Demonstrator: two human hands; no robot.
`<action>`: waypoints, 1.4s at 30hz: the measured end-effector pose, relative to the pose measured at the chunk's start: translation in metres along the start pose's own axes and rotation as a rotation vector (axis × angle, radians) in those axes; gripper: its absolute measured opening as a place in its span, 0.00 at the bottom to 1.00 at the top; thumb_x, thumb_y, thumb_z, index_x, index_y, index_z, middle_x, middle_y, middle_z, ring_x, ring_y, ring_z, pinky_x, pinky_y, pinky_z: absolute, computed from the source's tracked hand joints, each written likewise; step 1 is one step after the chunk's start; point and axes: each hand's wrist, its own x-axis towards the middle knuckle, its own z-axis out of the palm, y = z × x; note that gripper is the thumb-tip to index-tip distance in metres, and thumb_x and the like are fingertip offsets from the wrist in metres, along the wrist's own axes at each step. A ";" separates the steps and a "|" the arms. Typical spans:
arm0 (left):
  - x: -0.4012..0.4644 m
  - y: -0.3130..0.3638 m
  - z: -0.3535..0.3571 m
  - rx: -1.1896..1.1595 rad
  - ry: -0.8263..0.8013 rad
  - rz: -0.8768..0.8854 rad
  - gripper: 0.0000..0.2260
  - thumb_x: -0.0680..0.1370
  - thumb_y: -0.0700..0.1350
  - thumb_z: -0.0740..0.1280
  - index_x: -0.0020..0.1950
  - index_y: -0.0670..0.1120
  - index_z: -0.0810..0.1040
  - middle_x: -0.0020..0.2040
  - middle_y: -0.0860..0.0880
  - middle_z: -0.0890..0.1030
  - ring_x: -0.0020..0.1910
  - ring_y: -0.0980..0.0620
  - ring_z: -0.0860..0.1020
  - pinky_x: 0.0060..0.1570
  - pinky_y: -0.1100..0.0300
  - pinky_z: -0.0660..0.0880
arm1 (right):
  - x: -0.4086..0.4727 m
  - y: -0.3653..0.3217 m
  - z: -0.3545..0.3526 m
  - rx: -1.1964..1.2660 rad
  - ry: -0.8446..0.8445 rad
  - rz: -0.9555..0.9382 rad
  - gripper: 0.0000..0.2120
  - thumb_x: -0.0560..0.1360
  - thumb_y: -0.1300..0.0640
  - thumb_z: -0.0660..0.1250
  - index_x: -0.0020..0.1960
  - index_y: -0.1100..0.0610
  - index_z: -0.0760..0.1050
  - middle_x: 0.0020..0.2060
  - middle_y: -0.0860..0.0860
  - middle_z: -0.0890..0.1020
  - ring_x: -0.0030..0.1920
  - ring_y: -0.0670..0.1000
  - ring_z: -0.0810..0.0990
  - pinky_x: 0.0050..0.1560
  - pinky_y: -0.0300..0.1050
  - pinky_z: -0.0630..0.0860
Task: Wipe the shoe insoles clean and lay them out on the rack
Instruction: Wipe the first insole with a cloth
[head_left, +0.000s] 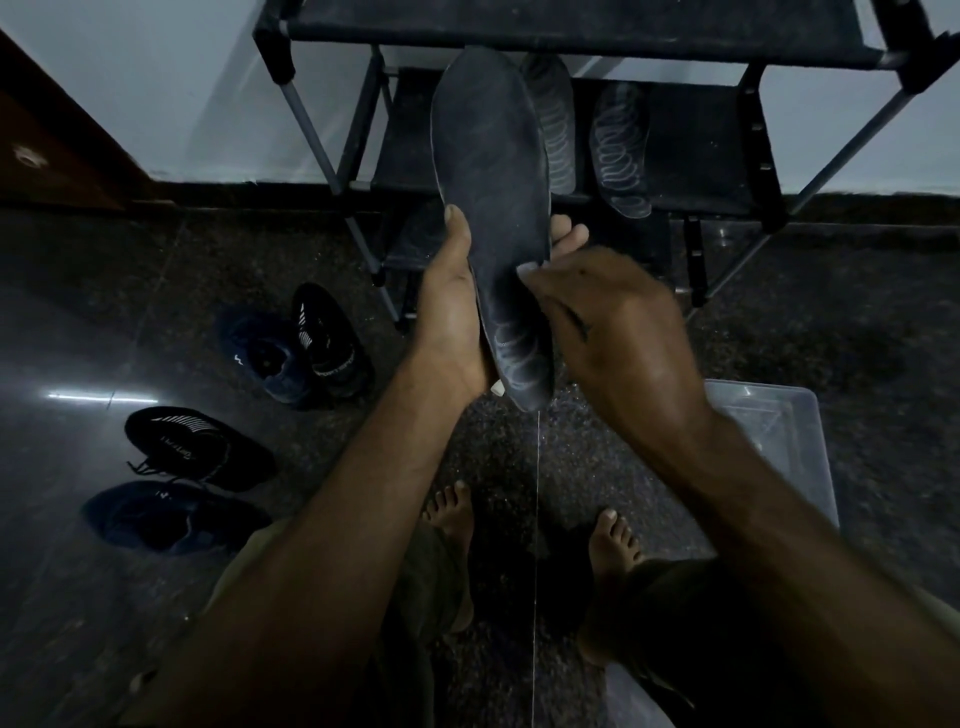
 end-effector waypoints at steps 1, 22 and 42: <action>0.000 0.000 0.000 0.015 0.013 0.016 0.37 0.81 0.64 0.47 0.50 0.36 0.84 0.52 0.40 0.83 0.58 0.44 0.80 0.66 0.50 0.71 | -0.001 -0.004 0.003 -0.016 -0.032 -0.013 0.15 0.80 0.57 0.59 0.53 0.64 0.82 0.47 0.57 0.83 0.46 0.56 0.80 0.44 0.53 0.79; 0.000 -0.004 -0.001 0.049 -0.069 0.005 0.38 0.81 0.65 0.45 0.58 0.33 0.78 0.60 0.36 0.79 0.64 0.43 0.76 0.64 0.52 0.74 | 0.001 -0.014 0.001 0.174 0.009 0.058 0.10 0.73 0.68 0.67 0.53 0.59 0.80 0.45 0.52 0.83 0.47 0.49 0.79 0.47 0.42 0.75; 0.001 -0.007 -0.002 0.001 -0.078 -0.028 0.37 0.81 0.65 0.48 0.66 0.31 0.71 0.68 0.34 0.73 0.70 0.42 0.72 0.66 0.53 0.72 | 0.004 -0.022 -0.004 0.314 -0.051 0.129 0.11 0.74 0.65 0.69 0.55 0.59 0.77 0.44 0.50 0.83 0.46 0.46 0.81 0.46 0.45 0.78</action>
